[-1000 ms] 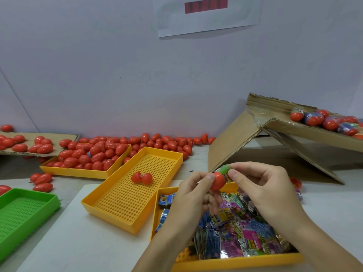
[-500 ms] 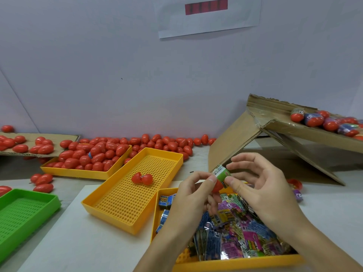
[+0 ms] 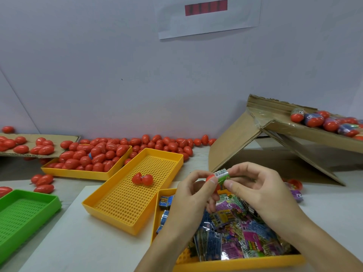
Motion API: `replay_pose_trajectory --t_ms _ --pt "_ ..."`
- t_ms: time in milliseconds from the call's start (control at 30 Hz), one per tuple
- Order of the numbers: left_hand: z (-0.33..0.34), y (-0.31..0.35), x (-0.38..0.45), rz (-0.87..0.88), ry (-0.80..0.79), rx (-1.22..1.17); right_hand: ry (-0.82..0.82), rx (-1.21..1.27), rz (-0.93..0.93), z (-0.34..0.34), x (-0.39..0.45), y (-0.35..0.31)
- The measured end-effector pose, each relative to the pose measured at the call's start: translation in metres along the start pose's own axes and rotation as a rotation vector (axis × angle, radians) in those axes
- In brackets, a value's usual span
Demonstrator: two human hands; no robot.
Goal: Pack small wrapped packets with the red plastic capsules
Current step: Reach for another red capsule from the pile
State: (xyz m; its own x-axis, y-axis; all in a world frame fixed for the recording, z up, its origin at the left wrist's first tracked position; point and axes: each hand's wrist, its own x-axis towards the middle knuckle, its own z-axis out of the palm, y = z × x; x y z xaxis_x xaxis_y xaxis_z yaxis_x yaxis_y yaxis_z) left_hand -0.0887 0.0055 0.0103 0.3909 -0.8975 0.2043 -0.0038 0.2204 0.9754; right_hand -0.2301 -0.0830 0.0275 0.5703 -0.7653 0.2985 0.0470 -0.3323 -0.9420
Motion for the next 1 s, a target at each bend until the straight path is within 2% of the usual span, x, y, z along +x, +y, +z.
replay_pose_trajectory --t_ms 333,533,1000 --pt "0.0012 0.0016 -0.0005 0.005 -0.016 0.064 -0.065 -0.009 0.026 -0.0027 -0.0018 -0.0022" --pt "0.0028 0.0036 -0.0021 -0.005 -0.028 0.089 0.030 0.042 0.030 0.0013 -0.0017 -0.0005" --pt "0.0028 0.0040 -0.0021 -0.029 -0.043 0.095 0.024 0.058 -0.005 0.0012 -0.0016 -0.0022"
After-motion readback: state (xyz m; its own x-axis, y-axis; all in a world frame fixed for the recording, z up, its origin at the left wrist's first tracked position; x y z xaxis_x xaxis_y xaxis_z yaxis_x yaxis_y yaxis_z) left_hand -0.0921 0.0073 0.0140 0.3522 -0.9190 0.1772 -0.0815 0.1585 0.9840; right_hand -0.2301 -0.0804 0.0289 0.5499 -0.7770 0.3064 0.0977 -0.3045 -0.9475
